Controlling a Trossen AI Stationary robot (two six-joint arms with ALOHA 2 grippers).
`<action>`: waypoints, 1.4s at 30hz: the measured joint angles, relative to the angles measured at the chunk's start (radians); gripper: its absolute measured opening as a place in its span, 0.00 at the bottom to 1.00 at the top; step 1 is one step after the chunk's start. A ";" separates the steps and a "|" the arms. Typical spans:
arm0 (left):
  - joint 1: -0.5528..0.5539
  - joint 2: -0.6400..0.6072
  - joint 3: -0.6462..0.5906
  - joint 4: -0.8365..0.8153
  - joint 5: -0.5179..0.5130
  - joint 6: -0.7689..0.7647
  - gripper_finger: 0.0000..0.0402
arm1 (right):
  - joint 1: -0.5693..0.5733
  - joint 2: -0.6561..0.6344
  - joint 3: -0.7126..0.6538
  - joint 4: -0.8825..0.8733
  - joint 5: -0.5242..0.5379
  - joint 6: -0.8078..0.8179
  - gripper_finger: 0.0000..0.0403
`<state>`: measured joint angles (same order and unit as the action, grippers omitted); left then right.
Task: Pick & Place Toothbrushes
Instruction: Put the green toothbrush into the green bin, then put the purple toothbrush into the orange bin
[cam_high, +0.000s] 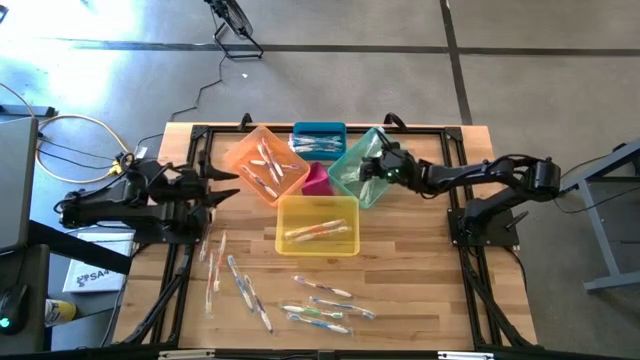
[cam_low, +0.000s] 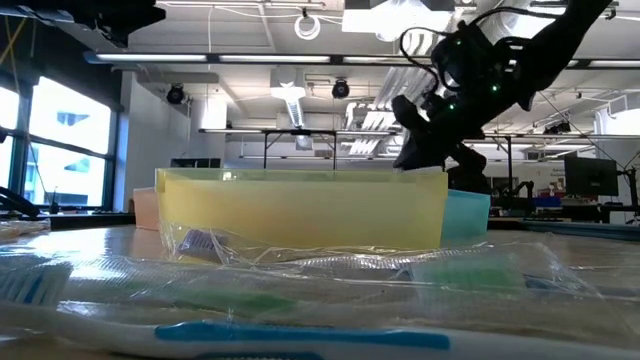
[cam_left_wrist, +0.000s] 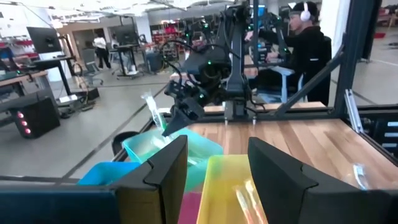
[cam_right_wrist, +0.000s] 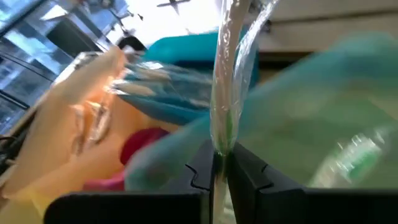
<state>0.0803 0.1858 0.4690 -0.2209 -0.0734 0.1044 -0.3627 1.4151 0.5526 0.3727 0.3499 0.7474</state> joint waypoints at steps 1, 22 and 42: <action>0.000 -0.006 0.000 -0.009 0.000 0.001 0.41 | -0.007 0.000 0.000 -0.024 -0.013 0.018 0.04; 0.000 -0.003 0.000 -0.018 -0.008 0.014 0.41 | -0.026 0.000 0.000 -0.101 -0.059 0.083 0.34; 0.000 -0.003 0.000 -0.017 -0.014 0.022 0.41 | 0.028 0.000 0.000 0.287 -0.538 -0.140 0.19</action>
<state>0.0803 0.1829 0.4694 -0.2384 -0.0875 0.1268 -0.3343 1.4151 0.5526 0.6594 -0.1882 0.6071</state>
